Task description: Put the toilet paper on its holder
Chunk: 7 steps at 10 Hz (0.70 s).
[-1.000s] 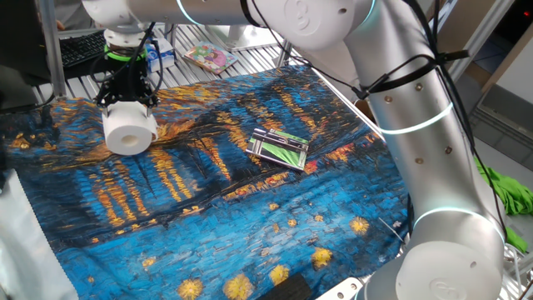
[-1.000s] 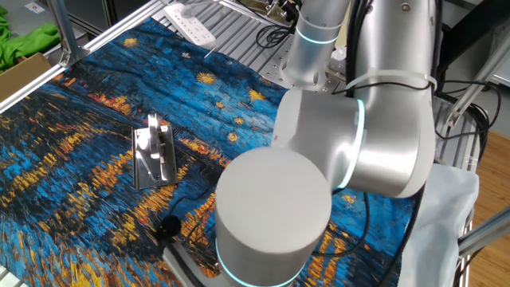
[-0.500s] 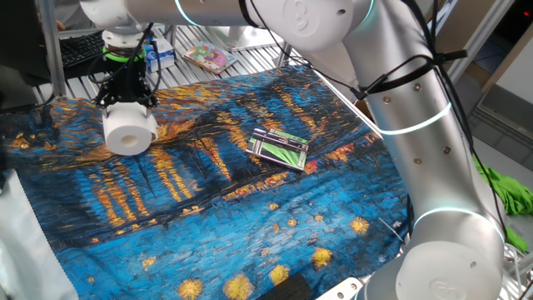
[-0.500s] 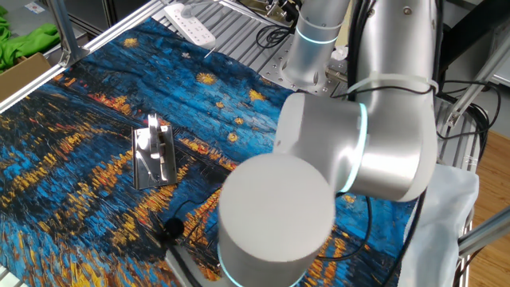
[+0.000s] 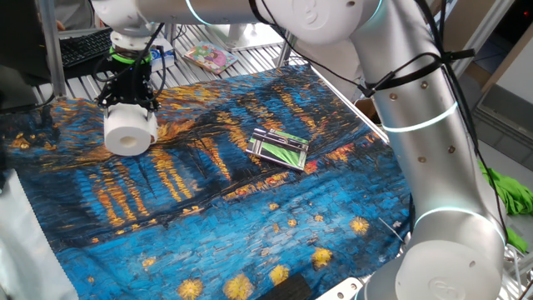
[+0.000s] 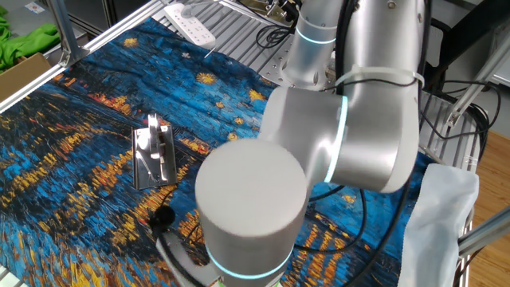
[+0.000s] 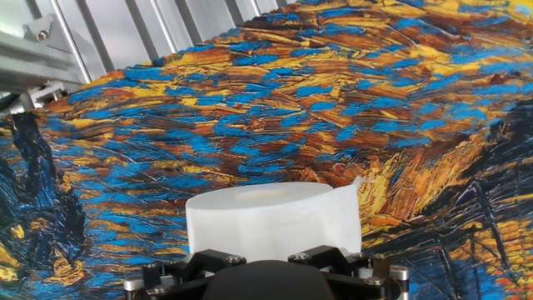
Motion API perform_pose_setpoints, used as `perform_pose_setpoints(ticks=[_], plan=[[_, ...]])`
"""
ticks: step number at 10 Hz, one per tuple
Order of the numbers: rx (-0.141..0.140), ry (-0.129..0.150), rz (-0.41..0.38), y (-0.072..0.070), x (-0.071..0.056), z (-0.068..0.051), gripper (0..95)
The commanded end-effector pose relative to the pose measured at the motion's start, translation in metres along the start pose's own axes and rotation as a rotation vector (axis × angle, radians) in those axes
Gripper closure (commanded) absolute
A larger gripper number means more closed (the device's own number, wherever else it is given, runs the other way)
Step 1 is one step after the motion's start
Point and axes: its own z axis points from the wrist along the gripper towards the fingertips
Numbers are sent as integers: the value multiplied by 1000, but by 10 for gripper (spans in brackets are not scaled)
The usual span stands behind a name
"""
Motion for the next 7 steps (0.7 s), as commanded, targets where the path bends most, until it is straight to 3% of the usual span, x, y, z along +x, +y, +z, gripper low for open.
perform_pose_setpoints(ticks=[1,3,7], plan=[[27,-20,-58,1,-1,1,950],[51,9,-88,0,-1,1,950],[67,53,-131,0,-1,1,950]])
